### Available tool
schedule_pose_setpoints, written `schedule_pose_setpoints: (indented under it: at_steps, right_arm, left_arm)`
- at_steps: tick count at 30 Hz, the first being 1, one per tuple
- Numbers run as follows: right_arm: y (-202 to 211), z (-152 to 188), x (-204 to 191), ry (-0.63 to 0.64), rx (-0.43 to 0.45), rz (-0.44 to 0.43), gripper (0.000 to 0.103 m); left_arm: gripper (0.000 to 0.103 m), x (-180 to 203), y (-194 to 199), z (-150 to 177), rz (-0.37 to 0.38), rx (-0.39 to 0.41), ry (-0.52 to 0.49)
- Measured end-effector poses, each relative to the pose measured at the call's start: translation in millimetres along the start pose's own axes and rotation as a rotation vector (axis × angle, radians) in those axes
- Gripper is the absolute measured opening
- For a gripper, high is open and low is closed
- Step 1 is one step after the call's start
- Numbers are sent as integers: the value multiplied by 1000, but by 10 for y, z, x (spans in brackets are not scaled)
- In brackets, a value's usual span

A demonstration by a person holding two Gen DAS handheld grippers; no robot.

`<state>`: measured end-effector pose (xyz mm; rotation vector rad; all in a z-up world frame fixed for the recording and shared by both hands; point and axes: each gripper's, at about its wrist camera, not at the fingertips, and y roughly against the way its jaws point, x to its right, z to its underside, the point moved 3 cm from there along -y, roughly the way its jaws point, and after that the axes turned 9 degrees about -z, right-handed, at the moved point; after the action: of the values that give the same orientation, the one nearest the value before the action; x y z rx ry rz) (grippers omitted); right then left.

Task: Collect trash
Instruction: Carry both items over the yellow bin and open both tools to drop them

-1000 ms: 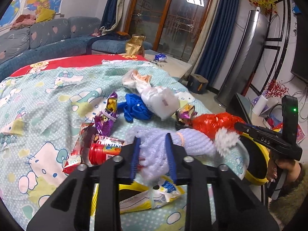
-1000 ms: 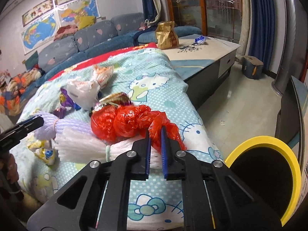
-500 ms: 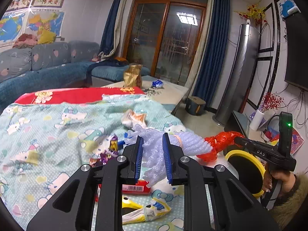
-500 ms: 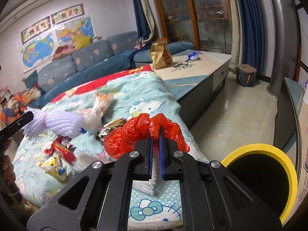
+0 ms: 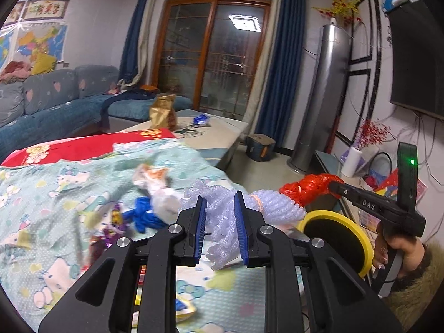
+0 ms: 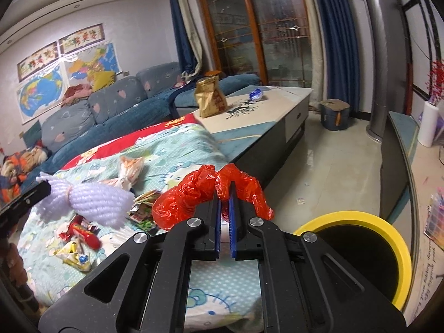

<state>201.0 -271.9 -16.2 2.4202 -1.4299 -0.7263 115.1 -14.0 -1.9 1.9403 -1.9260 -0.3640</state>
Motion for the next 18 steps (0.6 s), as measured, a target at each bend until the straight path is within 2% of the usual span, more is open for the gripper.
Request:
schedule_pose_setpoints:
  at_steps: [18]
  right_arm:
    - [467, 61, 802, -156, 73, 147, 2]
  left_arm:
    - [19, 797, -211, 142, 116, -35, -104]
